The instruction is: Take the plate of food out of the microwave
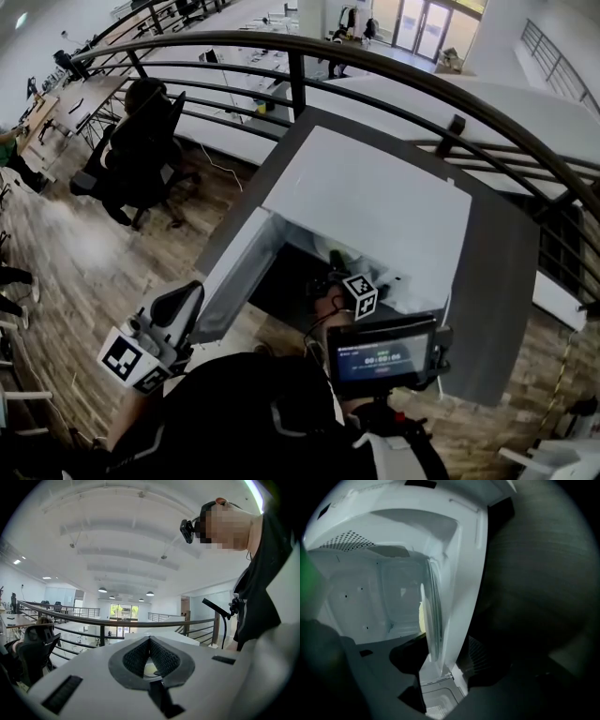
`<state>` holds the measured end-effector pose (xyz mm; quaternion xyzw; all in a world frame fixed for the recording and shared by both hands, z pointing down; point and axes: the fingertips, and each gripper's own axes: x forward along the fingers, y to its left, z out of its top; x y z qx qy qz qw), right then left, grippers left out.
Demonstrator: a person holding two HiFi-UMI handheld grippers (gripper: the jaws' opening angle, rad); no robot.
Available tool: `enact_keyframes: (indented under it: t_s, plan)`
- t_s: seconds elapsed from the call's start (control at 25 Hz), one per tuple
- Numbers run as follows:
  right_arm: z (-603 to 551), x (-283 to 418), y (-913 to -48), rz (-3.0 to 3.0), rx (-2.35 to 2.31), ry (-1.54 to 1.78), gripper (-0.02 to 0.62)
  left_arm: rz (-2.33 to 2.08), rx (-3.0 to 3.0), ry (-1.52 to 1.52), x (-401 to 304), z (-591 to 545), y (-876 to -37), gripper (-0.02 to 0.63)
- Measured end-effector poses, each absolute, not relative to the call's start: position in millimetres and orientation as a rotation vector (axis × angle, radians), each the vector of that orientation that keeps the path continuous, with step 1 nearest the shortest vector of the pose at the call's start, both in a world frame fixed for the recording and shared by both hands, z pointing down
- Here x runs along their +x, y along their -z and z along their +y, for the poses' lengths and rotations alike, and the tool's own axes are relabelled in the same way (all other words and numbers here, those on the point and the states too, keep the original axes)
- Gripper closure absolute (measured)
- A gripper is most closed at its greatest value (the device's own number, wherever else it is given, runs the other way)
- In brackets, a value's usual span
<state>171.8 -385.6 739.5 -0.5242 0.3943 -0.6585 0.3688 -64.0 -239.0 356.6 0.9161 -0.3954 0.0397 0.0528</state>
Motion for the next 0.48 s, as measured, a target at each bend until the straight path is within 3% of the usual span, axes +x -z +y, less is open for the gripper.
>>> enact_keyframes:
  t_s: [0.12,0.32,0.48]
  plan:
    - [-381,170,-736,1.009,-1.343,1.674,0.374,-1.189,2.786,-0.119,-63,-238,-358,0.603]
    - [-368,170,-731,1.013,-1.342,1.667,0.401,-1.151,2.794,-0.114,-60,-234,-360,0.603]
    - [-370,172,-724,1.031,-1.357,1.658,0.472,-1.113,2.813,-0.100,-58,-235,-357,0.603]
